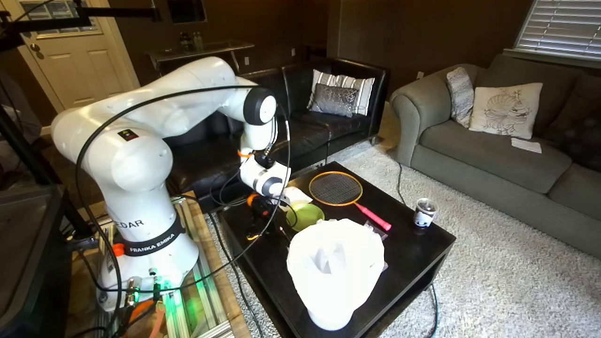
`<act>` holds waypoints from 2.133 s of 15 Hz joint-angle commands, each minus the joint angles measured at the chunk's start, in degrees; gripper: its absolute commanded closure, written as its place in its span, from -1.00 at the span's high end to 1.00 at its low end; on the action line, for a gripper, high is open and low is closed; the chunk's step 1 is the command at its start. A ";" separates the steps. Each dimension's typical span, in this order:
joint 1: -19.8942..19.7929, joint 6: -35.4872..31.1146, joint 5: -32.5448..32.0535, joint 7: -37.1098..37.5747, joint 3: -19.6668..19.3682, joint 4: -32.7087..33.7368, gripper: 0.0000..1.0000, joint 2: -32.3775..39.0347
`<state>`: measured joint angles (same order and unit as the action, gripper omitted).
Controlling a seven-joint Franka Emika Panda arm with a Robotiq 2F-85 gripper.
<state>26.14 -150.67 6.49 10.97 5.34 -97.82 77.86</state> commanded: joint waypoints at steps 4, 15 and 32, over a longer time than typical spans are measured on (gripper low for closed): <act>0.77 1.22 -1.89 2.68 -0.55 1.76 0.41 1.04; 0.41 1.13 -2.18 2.23 -0.45 1.17 -0.81 0.32; -19.67 -40.19 -7.21 -18.13 18.30 -4.68 -0.81 6.94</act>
<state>9.32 -183.75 3.19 -6.06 21.53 -101.02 82.58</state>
